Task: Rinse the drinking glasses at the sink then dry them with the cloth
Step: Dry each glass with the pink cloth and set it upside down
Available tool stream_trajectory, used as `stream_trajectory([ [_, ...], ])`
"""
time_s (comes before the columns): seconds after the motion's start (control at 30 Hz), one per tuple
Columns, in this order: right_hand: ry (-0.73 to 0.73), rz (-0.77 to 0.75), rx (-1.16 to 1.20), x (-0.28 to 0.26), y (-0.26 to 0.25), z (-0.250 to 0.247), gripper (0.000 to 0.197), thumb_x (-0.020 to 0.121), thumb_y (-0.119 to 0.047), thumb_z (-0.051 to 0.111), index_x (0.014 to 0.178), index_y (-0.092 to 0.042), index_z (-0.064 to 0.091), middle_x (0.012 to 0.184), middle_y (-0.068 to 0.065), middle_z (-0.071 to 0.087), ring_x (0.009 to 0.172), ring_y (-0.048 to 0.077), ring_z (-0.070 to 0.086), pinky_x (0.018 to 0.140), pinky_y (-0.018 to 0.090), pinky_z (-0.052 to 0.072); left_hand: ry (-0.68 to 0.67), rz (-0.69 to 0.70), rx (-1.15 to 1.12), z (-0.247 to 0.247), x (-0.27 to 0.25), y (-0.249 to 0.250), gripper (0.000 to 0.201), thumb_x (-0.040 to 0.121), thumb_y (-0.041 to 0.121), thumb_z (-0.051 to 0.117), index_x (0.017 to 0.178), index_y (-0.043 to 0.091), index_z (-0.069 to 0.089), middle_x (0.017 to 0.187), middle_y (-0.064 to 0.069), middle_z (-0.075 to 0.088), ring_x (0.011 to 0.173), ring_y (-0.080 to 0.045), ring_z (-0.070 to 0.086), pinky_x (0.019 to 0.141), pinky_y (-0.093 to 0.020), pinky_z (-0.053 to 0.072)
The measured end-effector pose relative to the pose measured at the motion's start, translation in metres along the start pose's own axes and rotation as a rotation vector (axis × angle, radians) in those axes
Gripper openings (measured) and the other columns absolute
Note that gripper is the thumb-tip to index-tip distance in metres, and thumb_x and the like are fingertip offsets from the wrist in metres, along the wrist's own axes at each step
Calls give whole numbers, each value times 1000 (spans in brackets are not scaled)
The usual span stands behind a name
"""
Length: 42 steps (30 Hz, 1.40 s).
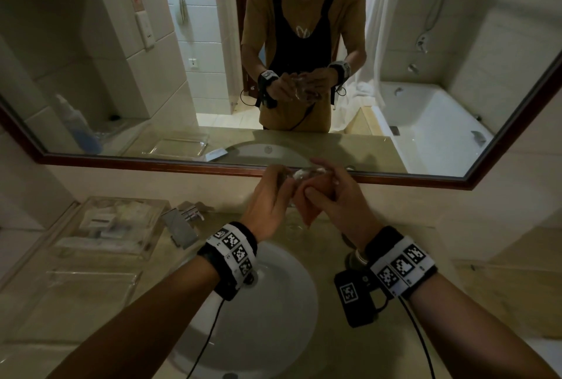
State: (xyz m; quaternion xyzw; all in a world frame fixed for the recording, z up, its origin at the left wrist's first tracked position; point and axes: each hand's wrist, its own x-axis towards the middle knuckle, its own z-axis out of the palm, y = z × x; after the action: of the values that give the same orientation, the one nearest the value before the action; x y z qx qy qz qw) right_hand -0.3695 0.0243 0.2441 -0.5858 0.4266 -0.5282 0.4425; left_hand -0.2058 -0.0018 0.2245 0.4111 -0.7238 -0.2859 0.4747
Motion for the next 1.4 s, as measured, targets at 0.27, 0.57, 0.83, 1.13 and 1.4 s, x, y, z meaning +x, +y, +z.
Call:
stream_trajectory([
  [0.27, -98, 14, 27, -6, -1, 3, 63, 79, 10, 71, 121, -33, 53, 125, 11, 59, 102, 17, 67, 78, 26, 57, -218, -647, -550, -4, 25, 0, 47, 103, 37, 30, 118, -1, 55, 90, -12, 67, 71, -24, 65, 55, -28, 53],
  [0.57, 13, 76, 57, 2, 8, 6, 46, 87, -13, 69, 121, -38, 53, 126, 13, 60, 112, 23, 62, 98, 42, 52, 34, -26, 29, 2, 16, 6, 42, 104, 24, 25, 67, 21, 44, 60, 7, 49, 49, -4, 45, 51, -16, 34],
  [0.83, -119, 64, 19, -1, 11, 0, 59, 83, -11, 74, 129, -37, 47, 126, 6, 59, 111, 17, 64, 91, 37, 56, -2, 133, 127, -8, 16, -1, 46, 102, 29, 24, 85, 0, 57, 72, -9, 60, 62, -19, 56, 60, -29, 44],
  [1.13, -212, -29, -353, -12, 19, -2, 105, 79, -13, 79, 136, -57, 2, 99, -26, 64, 94, -15, 61, 83, 1, 42, -91, -323, -332, -7, 18, 2, 42, 105, 24, 27, 94, -3, 57, 79, -8, 64, 68, -13, 65, 61, -27, 55],
  [1.4, -141, 74, 10, -10, 19, 1, 89, 83, -17, 73, 145, -40, 14, 111, -12, 71, 116, 14, 62, 106, 49, 45, 61, 7, 56, 3, -1, -6, 54, 100, 42, 22, 92, 6, 61, 79, 1, 63, 70, -9, 60, 63, -22, 48],
])
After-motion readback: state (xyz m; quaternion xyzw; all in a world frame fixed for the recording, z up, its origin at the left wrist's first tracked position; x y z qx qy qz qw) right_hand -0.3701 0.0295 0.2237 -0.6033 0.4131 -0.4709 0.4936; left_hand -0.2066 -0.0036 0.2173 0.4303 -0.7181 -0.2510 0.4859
